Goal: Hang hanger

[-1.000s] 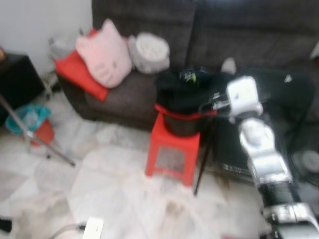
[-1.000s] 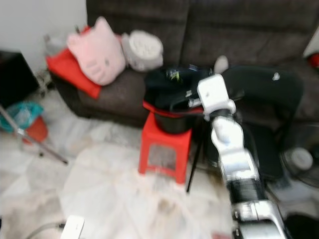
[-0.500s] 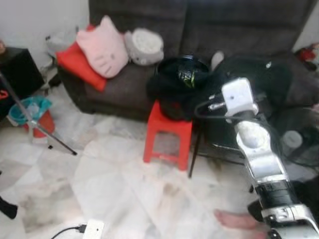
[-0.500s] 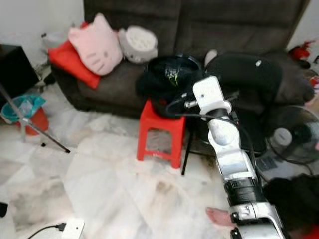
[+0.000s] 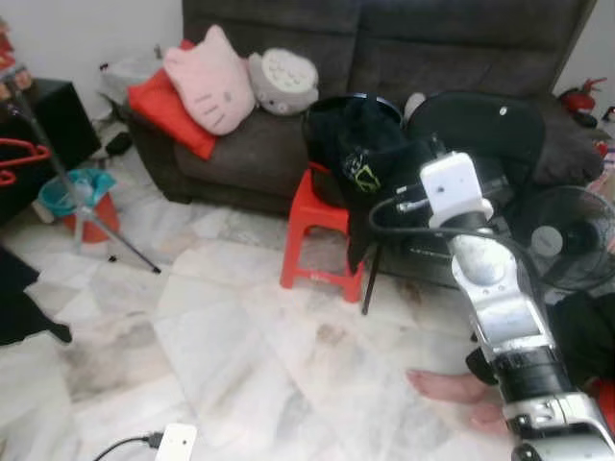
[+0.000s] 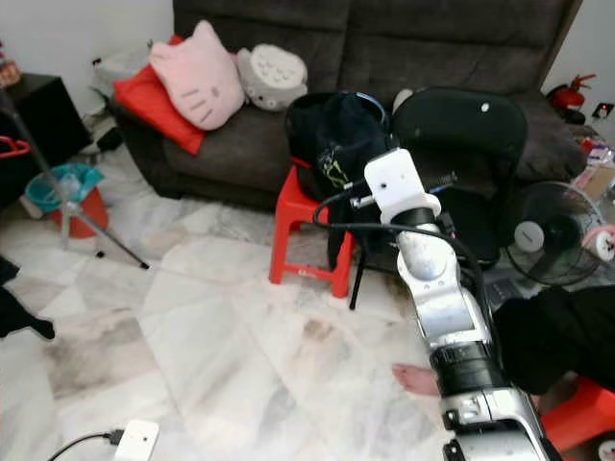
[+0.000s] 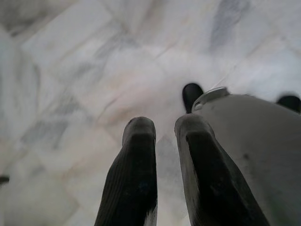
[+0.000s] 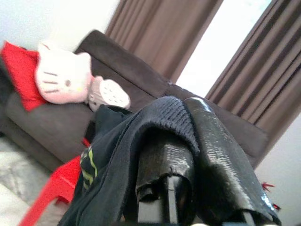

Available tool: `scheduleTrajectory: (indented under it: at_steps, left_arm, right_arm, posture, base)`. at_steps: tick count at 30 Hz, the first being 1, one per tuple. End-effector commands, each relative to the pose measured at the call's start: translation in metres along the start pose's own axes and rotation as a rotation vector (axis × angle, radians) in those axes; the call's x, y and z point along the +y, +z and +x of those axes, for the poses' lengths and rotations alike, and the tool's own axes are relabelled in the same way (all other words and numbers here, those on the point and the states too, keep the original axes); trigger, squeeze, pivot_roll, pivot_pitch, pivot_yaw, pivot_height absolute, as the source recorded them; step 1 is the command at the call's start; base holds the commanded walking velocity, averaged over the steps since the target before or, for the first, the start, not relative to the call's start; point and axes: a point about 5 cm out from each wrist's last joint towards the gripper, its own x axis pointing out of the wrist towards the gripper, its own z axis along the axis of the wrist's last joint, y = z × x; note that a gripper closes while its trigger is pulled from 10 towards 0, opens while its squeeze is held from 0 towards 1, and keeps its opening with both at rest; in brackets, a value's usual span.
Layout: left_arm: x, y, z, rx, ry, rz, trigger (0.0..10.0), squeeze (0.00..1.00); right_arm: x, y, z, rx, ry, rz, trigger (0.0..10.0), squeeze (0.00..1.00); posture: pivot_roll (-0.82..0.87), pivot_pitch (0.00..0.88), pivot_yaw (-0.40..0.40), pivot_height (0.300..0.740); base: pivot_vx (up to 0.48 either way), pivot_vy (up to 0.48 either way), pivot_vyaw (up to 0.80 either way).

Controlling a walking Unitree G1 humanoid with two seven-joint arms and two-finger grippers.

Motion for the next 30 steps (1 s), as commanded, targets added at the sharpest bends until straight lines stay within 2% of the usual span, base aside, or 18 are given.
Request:
scheduleTrajectory:
  at_steps: [1,6,10,12,13,14,17,19,24,25,28,29,30]
  left_arm:
    - [-0.005,-0.007,-0.001,0.028,-0.012,0.004,10.0,0.00]
    - [-0.004,-0.007,-0.001,0.027,-0.012,0.005,10.0,0.00]
    - [-0.004,-0.007,-0.001,0.026,-0.012,0.008,10.0,0.00]
    - [-0.004,-0.007,-0.001,0.026,-0.012,0.008,10.0,0.00]
    - [-0.004,-0.007,-0.001,0.026,-0.013,0.007,10.0,0.00]
    - [-0.004,-0.007,-0.001,0.026,-0.013,0.007,10.0,0.00]
    - [-0.005,-0.008,-0.001,0.028,-0.016,0.010,10.0,0.00]
    - [-0.005,-0.008,-0.001,0.030,-0.020,0.014,10.0,0.00]
    - [-0.005,-0.009,-0.001,0.029,-0.020,0.016,10.0,0.00]
    - [-0.005,-0.009,-0.002,0.028,-0.021,0.017,10.0,0.00]
    - [-0.006,-0.010,-0.002,0.022,-0.026,0.012,10.0,0.00]
    - [-0.006,-0.010,-0.002,0.022,-0.026,0.012,10.0,0.00]
    - [-0.005,-0.010,-0.002,0.022,-0.027,0.011,10.0,0.00]
  right_arm:
    - [-0.004,0.007,0.002,-0.031,-0.010,0.005,10.0,0.00]
    - [-0.001,0.004,0.001,-0.024,0.000,0.013,10.0,0.00]
    - [0.000,-0.014,-0.003,0.059,-0.020,0.104,10.0,0.00]
    - [0.003,-0.029,-0.008,0.130,-0.022,0.152,10.0,0.00]
    - [0.007,-0.043,-0.013,0.198,-0.017,0.211,10.0,0.00]
    - [0.007,-0.043,-0.013,0.198,-0.017,0.211,10.0,0.00]
    - [0.013,-0.073,-0.027,0.358,-0.054,0.289,10.0,0.00]
    - [0.022,-0.116,-0.055,0.596,-0.136,0.443,10.0,0.00]
    - [0.037,-0.142,-0.084,0.733,-0.167,0.574,10.0,0.00]
    - [0.045,-0.151,-0.097,0.771,-0.145,0.594,10.0,0.00]
    - [0.057,-0.163,-0.118,0.837,-0.118,0.598,10.0,0.00]
    - [0.057,-0.163,-0.118,0.837,-0.118,0.598,10.0,0.00]
    - [0.064,-0.170,-0.131,0.882,-0.110,0.604,10.0,0.00]
  posture:
    - [-0.03,0.000,-0.010,0.740]
    - [-0.03,0.000,-0.009,0.740]
    - [-0.03,0.000,-0.012,0.740]
    - [-0.02,0.000,-0.014,0.740]
    - [-0.02,0.000,-0.014,0.740]
    - [-0.02,0.000,-0.014,0.740]
    - [-0.02,0.000,-0.014,0.740]
    - [-0.01,0.000,-0.013,0.740]
    - [-0.01,0.000,-0.011,0.740]
    - [-0.01,0.000,-0.009,0.740]
    - [-0.01,0.000,-0.004,0.740]
    - [-0.01,0.000,-0.004,0.740]
    - [-0.01,0.000,-0.001,0.740]
  base:
    - [-0.292,0.000,0.00]
    - [-0.291,0.000,0.00]
    - [0.000,0.000,0.00]
    - [0.000,0.000,0.00]
    - [0.000,0.000,0.00]
    - [0.000,0.000,0.00]
    - [0.000,0.000,0.00]
    - [0.000,0.000,0.00]
    - [0.000,0.000,0.00]
    - [0.000,0.000,0.00]
    - [0.000,0.000,0.00]
    - [0.000,0.000,0.00]
    - [0.000,0.000,0.00]
